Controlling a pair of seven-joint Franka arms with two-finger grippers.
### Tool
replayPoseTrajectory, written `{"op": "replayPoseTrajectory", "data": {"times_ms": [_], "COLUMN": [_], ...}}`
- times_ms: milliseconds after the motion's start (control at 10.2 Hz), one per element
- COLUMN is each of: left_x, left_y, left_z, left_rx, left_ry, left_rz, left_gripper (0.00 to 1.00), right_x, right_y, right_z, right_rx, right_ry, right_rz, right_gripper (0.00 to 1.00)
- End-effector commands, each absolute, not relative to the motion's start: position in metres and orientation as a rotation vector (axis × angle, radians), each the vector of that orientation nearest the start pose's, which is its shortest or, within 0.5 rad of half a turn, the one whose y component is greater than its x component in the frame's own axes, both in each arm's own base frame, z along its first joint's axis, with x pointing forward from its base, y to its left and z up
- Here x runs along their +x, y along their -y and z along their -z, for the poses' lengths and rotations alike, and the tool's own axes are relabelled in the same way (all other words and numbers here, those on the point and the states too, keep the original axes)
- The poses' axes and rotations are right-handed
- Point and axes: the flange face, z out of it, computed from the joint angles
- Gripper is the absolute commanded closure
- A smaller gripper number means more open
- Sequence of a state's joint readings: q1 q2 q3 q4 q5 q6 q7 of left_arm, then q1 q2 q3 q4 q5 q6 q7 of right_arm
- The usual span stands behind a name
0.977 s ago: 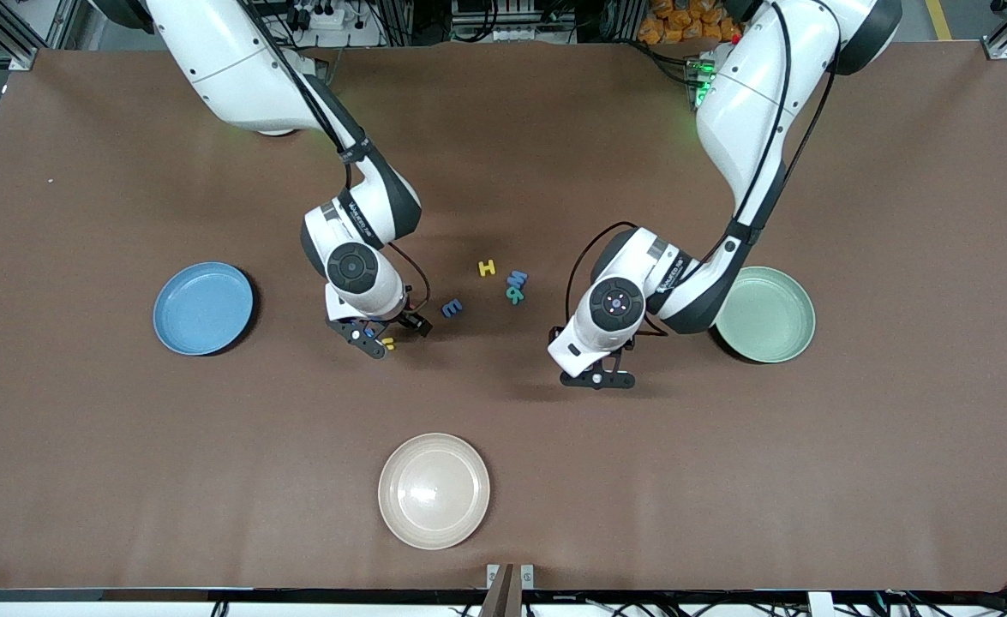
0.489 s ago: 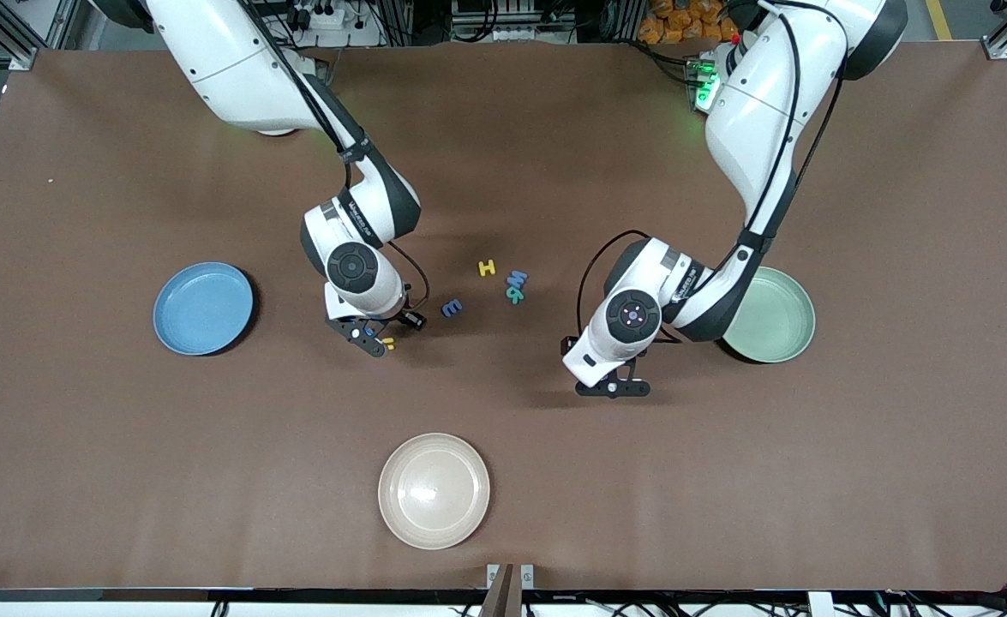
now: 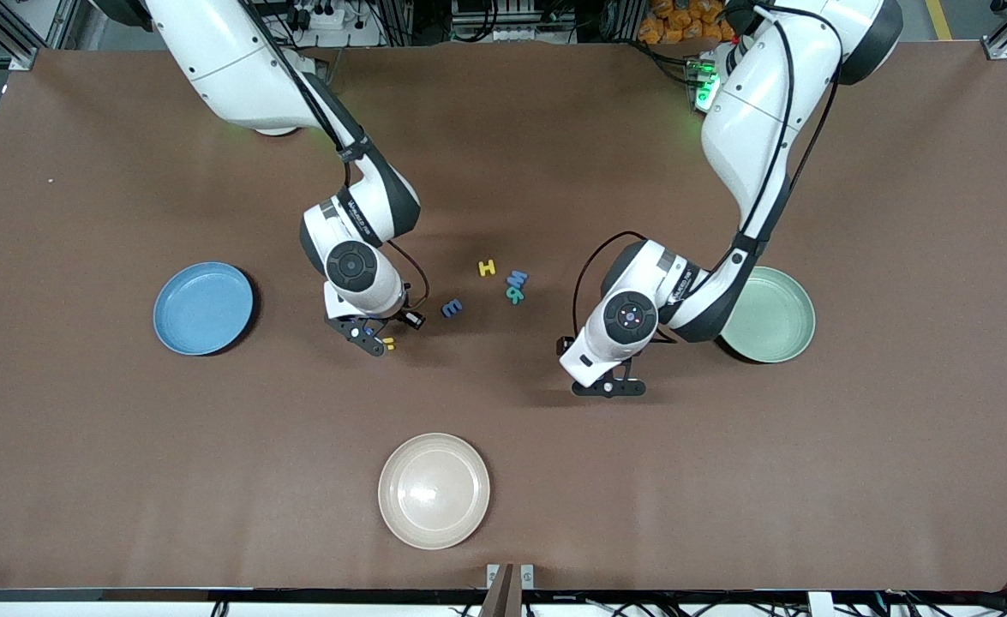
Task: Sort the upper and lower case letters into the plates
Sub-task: 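Grasp the pink w with the right gripper while the left grasps pink a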
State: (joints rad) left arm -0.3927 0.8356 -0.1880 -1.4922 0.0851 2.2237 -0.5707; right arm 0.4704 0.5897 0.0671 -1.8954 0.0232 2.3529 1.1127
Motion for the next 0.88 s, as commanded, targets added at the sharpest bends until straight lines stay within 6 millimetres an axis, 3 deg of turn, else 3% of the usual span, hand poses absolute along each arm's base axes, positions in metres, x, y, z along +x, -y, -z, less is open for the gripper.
{"op": "replayPoseTrajectory", "data": {"times_ms": [0,782], "left_x": [0.6029,0.6], "left_y": [0.3732,0.3785], "left_z": [-0.1731,-0.1749], "left_rx": [-3.182,-3.178], "left_ry": [0.008,-0.015], "left_rz": [-0.155,-0.142], "left_gripper": [0.0,0.0], "right_x": [0.5249,0.5246], "right_y": [-0.3108,-0.3127], "right_z": [-0.1847,-0.1848], "right_rx": [-3.048,-3.05], "right_ry": [-0.944,-0.935], "right_rz": [-0.217,-0.217], "right_gripper": [0.83,0.95]}}
